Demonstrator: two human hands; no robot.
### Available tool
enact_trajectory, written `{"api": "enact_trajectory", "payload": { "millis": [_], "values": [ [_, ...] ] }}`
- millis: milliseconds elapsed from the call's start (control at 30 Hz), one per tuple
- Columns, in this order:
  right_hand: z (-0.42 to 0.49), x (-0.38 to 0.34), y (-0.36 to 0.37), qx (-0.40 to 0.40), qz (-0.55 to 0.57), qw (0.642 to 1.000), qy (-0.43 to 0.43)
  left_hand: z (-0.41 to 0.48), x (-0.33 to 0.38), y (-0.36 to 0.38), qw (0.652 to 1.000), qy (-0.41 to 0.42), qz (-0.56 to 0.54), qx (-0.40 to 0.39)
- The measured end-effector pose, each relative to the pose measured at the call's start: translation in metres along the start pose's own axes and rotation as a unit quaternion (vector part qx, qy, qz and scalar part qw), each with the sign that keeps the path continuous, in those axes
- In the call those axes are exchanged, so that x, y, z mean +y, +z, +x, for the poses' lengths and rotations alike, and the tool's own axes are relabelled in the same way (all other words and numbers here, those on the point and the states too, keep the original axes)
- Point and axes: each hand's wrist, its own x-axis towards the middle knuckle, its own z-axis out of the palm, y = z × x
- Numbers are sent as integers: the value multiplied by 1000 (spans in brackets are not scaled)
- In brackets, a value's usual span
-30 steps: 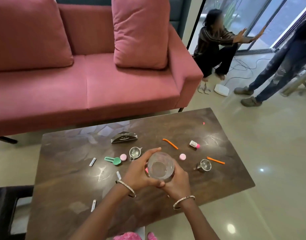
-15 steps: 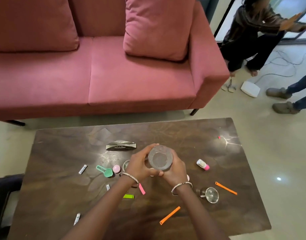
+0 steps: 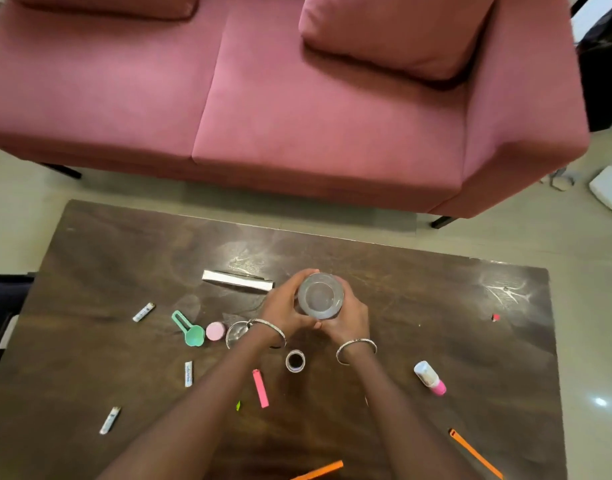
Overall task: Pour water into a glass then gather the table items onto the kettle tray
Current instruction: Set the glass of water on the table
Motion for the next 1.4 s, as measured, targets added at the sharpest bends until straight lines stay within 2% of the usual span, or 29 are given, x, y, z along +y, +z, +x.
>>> {"api": "enact_trajectory", "payload": {
  "millis": [333,800,1000,1067,1200,1400],
  "values": [
    [36,24,24,-11,-3,1000,-6,31,-29,4,1000,-19,-17,13],
    [40,39,33,-10,10,1000,10,36,-42,14,1000,-18,4,13],
    [40,38,26,-34,-44,997,53,24,-43,17,997,-72,-1,20],
    [34,38,21,-29,-65,992,101,13,-43,15,995,-93,6,38],
    [-1,27,8,50,-82,982,162,-30,-36,3,991,-98,26,83],
    [-77,-6,11,80,-85,986,122,-108,-22,-18,981,-102,7,166]
  ]
}}
